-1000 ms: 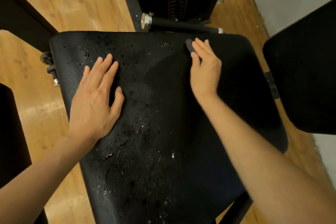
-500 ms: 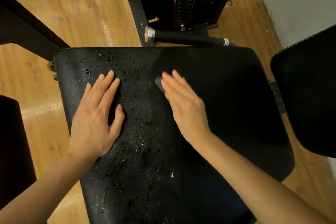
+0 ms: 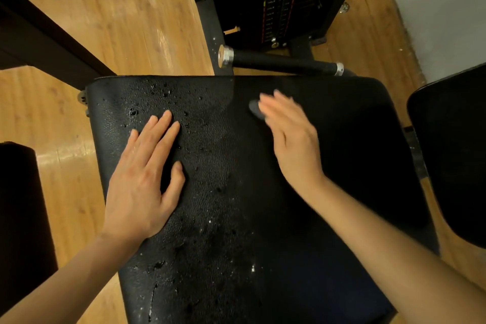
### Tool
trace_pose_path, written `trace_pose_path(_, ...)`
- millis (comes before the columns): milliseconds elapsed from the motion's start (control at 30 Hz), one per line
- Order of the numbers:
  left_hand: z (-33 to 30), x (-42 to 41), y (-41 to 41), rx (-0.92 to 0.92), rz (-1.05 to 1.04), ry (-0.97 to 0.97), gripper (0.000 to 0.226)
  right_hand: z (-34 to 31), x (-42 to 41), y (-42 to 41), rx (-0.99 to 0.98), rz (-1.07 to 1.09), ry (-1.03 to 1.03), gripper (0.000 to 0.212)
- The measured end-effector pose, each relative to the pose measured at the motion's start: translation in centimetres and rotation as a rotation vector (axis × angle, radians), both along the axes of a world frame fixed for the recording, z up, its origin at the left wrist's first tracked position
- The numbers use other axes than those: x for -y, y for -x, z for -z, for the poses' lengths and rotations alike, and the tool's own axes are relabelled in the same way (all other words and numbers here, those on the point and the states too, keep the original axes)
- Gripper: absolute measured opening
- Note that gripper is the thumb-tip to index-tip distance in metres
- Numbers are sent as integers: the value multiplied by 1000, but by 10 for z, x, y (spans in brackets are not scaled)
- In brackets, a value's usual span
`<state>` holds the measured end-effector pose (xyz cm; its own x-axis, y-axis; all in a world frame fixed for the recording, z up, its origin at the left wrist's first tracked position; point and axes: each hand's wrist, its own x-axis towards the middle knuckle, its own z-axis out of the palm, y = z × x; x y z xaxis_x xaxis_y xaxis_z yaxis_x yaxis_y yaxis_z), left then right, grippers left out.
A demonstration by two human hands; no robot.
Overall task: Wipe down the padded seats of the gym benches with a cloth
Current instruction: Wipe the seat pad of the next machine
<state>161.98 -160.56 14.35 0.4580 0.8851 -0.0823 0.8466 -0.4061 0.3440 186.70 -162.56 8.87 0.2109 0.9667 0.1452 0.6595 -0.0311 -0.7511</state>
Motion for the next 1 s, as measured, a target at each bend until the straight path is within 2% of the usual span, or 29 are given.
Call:
trace_pose_path(67,0,1,0,-10,8,2,58,6,-50,0,19,142,3,29)
trace_pose_path(133,-1,0,0,-15,6,1,58,5,-76,-4,-13,192,17,27)
trace_pose_path(333,-1,1,-1,13,-10,2,58,-5,35,-21,-33,81,51,33)
trace_pose_path(500,0,0,-2,19,-25,-2,58,2,-66,-4,-46,415,20,28)
trace_pose_path(533,0,1,-2,15,-26,-3,58,-2,-77,18,-49,403,12,28)
trace_pose_path(600,0,2,-2,6,-21,-3,57,-12,-76,55,-47,179,-23,30)
trace_pose_path(667,-2,1,-1,3,-20,4,58,-15,-67,47,-90,-32,-8,36)
trace_pose_path(700,-2,1,-1,2,-19,7,58,-13,-64,29,-87,-69,2,37)
trace_pose_path(733,-2,1,-2,2,-21,6,58,-8,-60,9,-49,-37,6,37)
trace_pose_path(800,0,1,-2,11,-29,0,58,-3,-52,-20,-2,172,26,35)
trace_pose_path(867,1,1,-2,20,-37,-11,57,-1,-54,4,72,345,51,33)
trace_pose_path(933,0,1,-3,20,-37,-16,57,-9,-73,59,72,299,-12,34)
trace_pose_path(1000,-1,2,-3,15,-28,-19,57,-20,-88,98,20,77,-87,35)
